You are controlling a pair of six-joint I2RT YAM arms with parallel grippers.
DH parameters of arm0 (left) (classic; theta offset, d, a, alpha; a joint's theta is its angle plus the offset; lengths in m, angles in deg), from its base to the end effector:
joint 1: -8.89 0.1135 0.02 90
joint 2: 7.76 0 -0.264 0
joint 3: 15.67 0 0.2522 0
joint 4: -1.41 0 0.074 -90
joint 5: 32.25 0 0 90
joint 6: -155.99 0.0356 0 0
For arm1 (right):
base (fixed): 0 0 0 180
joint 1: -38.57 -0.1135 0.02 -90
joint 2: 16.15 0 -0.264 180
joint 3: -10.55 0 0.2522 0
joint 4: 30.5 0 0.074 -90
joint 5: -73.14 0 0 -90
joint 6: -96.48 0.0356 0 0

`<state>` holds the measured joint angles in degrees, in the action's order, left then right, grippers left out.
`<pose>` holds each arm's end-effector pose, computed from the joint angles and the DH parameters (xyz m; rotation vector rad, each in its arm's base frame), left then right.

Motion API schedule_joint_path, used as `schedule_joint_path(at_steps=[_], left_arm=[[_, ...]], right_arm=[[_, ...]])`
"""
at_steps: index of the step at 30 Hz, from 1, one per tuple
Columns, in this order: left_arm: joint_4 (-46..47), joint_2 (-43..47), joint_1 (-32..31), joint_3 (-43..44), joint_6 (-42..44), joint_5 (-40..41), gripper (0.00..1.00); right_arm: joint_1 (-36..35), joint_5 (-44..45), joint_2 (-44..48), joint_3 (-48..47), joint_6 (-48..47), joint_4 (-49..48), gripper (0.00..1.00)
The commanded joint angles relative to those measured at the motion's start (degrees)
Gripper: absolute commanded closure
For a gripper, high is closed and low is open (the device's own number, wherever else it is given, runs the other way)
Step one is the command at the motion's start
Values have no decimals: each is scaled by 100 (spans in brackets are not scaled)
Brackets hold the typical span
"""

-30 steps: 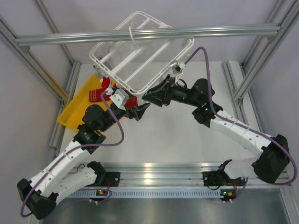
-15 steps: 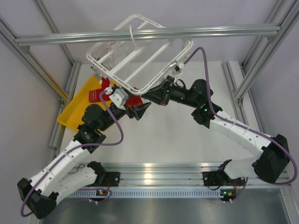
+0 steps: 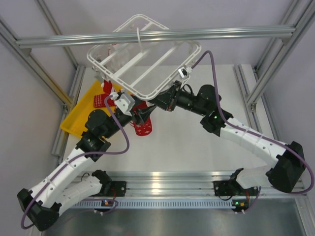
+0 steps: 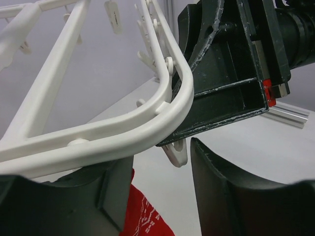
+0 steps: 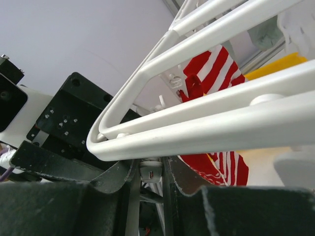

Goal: Clip the socks to the hanger
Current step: Open the clamp at the hanger.

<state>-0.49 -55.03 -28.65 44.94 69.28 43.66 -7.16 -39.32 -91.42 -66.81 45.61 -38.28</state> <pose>0.1475 -0.1242 0.3871 0.6834 1.2326 -0.6663 0.2068 0.2316 0.3963 -0.4538 1.5239 1.4682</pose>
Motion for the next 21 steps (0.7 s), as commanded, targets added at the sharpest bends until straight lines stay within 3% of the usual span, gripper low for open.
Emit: schedule_joint_path(at_steps=[1, 6, 9, 10, 11, 16, 21], left_arm=[[238, -72, -34, 307, 154, 11, 47], [177, -160, -34, 369, 181, 55, 65], [133, -169, -34, 377, -2, 151, 86], [124, -160, -34, 377, -73, 143, 96], [106, -151, -34, 369, -118, 100, 99], [-157, -90, -25, 316, -724, -225, 100], [-298, -90, -25, 254, -1259, -551, 100]], right_arm=[[-102, 119, 82, -329, -29, 1, 100], [-102, 110, 91, -312, 15, 9, 100], [-102, 101, 108, -303, 15, 27, 98], [-94, 93, 117, -303, -11, 44, 95], [-93, 92, 135, -294, -46, 62, 87], [-32, 163, 328, -206, -327, 150, 59], [187, 32, 591, -22, -617, 255, 49]])
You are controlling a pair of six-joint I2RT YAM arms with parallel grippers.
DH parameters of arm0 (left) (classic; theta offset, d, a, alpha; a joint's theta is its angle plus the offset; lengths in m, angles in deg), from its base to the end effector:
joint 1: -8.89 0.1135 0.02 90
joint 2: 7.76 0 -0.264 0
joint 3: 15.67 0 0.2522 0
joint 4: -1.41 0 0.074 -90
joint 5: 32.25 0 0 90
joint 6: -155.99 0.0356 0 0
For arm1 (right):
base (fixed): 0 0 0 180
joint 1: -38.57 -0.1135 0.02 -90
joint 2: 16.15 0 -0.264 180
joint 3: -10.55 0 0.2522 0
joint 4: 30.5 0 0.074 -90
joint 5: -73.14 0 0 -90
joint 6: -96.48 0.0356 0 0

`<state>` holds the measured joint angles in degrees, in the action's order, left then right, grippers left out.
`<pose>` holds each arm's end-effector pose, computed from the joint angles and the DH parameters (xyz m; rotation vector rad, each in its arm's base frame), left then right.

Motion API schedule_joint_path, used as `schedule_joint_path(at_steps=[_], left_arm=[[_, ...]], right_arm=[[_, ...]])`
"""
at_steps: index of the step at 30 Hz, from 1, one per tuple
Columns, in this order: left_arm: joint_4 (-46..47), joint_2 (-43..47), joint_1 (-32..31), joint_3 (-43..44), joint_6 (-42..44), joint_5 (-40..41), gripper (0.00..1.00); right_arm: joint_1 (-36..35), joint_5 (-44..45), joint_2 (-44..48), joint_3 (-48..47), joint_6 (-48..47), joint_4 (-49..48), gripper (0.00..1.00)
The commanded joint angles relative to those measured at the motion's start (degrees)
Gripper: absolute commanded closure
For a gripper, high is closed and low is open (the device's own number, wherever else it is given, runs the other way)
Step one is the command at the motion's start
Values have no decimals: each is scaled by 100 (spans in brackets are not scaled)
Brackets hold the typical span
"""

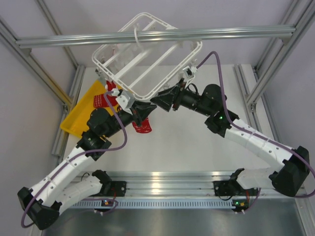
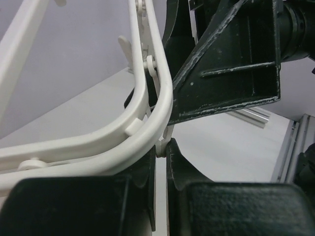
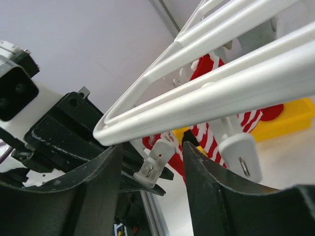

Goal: Clip the socks to the hanger
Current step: Open the clamp at the hanger.

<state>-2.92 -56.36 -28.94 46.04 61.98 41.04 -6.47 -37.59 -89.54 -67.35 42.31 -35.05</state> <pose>0.1500 -0.1294 0.3852 0.6606 1.3175 -0.8043 0.2044 0.2225 0.4032 -0.4551 1.5166 1.3925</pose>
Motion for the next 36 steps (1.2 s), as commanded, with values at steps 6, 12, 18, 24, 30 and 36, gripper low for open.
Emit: schedule_joint_path(at_steps=[6, 12, 18, 24, 30, 36], left_arm=[[-55, -71, 21, 198, -715, -298, 100], [-20, -176, 152, 233, -1171, -473, 100], [68, -299, 249, 277, -1488, -807, 100], [147, -352, 293, 251, -1603, -966, 100], [261, -352, 328, 216, -1673, -1203, 100], [305, -326, 328, 172, -1691, -1265, 100]], right_arm=[[355, -853, 781, 305, -866, 81, 37], [794, -1503, 1177, 735, -1377, 56, 36], [1120, -2075, 1134, 973, -1500, -814, 43], [1120, -2435, 897, 1044, -1624, -1692, 45], [1024, -2629, 563, 860, -1676, -2019, 50], [927, -2638, 334, 745, -1650, -2160, 55]])
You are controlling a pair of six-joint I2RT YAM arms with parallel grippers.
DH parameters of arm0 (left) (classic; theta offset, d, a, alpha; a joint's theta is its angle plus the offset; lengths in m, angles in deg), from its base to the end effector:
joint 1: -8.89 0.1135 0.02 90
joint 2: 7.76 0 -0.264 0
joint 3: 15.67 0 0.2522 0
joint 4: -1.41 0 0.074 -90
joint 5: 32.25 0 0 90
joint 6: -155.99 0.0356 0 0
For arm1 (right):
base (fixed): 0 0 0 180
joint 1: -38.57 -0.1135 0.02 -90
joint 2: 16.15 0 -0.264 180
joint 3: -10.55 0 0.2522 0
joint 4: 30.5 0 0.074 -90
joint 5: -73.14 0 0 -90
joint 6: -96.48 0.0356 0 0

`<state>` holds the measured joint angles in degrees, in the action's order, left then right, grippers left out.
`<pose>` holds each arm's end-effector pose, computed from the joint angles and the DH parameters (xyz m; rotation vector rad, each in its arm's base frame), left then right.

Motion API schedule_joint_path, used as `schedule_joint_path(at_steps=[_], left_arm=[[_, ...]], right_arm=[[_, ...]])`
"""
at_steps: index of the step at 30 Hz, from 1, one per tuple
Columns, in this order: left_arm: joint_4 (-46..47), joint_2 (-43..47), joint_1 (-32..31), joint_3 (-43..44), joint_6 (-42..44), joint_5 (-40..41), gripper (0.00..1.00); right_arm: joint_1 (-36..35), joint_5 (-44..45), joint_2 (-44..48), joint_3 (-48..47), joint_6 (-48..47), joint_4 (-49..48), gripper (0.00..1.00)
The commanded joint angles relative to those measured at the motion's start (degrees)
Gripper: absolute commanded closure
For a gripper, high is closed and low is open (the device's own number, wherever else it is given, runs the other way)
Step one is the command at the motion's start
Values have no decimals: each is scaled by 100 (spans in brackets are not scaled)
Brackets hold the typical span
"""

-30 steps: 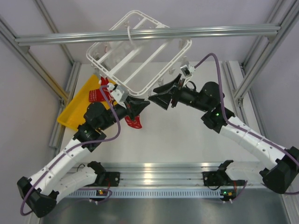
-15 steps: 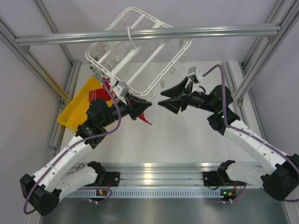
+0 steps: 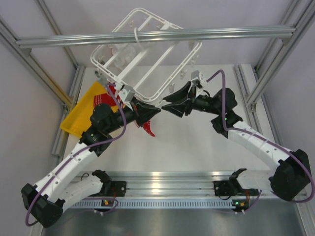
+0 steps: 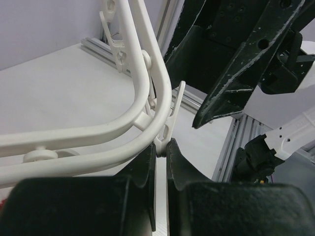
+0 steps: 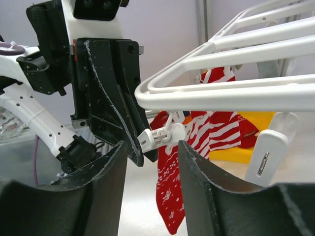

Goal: Clip the socks to the hanger
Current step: Open the clamp at the hanger.

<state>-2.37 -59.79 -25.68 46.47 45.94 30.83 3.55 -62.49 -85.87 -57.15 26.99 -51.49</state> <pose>0.1646 -0.1330 0.3775 0.5956 1.4573 -1.1029 0.2098 0.1781 0.3844 -0.8978 1.1586 1.2942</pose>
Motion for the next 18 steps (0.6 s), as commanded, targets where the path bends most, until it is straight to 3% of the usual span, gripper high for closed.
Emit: schedule_joint_path(at_steps=[1, 6, 12, 18], left_arm=[[233, 17, 3, 136, -69, -244, 100], [198, 35, 3, 93, -42, -244, 100], [75, 44, 3, 84, 28, -305, 100], [-84, 79, 3, 110, 151, -253, 100]], right_arm=[[-83, -131, -42, -284, -100, -490, 57], [-154, -69, -16, -364, 31, -402, 64], [-189, 115, 28, -399, 49, -279, 64], [-215, 212, -42, -495, 119, -235, 100]])
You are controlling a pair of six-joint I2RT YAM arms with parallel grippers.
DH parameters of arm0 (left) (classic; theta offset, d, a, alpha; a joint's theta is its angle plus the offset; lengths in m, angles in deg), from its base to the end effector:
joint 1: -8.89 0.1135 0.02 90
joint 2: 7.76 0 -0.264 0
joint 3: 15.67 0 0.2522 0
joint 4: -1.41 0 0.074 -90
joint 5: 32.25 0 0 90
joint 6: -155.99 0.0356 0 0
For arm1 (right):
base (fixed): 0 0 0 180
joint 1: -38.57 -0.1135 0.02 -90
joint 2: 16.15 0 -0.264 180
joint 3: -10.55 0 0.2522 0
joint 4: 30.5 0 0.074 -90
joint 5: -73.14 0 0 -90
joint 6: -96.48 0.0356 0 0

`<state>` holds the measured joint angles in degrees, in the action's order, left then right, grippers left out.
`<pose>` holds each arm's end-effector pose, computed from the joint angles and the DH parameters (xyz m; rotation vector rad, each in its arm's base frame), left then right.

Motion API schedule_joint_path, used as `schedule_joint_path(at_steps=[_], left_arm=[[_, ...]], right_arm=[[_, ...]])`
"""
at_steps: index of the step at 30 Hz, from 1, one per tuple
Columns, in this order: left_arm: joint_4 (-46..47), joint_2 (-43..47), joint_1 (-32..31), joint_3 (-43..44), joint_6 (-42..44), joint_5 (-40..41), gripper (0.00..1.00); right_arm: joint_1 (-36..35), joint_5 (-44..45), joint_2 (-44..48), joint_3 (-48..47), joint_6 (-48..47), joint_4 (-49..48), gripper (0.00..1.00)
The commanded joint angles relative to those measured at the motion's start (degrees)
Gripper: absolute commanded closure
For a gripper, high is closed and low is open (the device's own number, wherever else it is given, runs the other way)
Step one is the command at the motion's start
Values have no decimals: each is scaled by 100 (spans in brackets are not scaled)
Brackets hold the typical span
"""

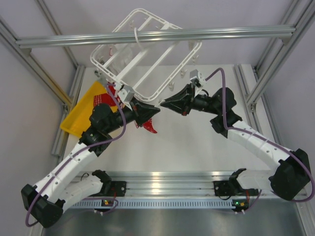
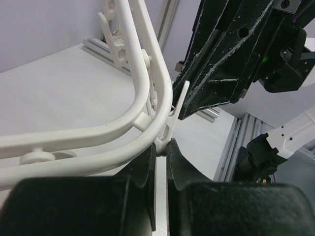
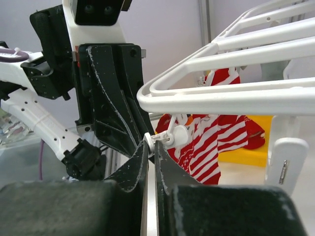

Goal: Clip the socks to the hanger
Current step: Open the clamp at the hanger.

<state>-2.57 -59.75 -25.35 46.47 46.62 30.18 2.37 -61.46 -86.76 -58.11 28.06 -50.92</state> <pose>0.1649 -0.1321 0.3773 0.6089 1.4542 -1.0970 0.2101 0.1847 0.3854 -0.8857 1.1768 1.3181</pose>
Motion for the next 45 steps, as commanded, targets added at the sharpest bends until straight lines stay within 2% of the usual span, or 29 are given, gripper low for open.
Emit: schedule_joint_path(at_steps=[1, 3, 4, 5, 6, 7, 10, 15, 21, 25, 28, 38, 45], left_arm=[[-108, 101, -30, 110, 109, -161, 100], [-283, 145, -22, 154, 284, -29, 86], [-327, 197, -21, 172, 381, -29, 68], [-467, 241, -39, 233, 704, -11, 55], [-468, 363, -39, 225, 872, 41, 46], [-468, 443, -39, 172, 1179, 155, 40], [-539, 654, -48, 110, 1794, 436, 33], [-548, 699, -65, 145, 2446, 770, 33], [-108, 725, -206, -4, 3351, 841, 33], [103, 716, -591, -74, 3975, 1420, 34], [217, 813, -794, -188, 4265, 1518, 34], [-345, 1375, -909, -408, 4565, 1764, 37], [-30, 1138, -909, -373, 4908, 1720, 37]], right_arm=[[-123, 135, 39, -417, 47, -248, 100], [-150, 136, -23, -522, 74, -152, 100], [-167, 179, -32, -557, 83, 23, 100], [-176, 197, -58, -627, 144, 129, 100], [-185, 223, -67, -654, 179, 217, 100], [-211, 293, -67, -689, 223, 349, 100], [-290, 521, -85, -733, 364, 568, 100], [-352, 637, -207, -1084, 390, 1289, 100], [-361, 610, -357, -1480, 355, 1974, 100], [-422, 619, -454, -1682, 408, 2222, 100], [-484, 680, -489, -1691, 434, 2231, 100], [-624, 698, -454, -1665, 373, 2248, 100], [-712, 795, -480, -1709, 390, 2240, 100]])
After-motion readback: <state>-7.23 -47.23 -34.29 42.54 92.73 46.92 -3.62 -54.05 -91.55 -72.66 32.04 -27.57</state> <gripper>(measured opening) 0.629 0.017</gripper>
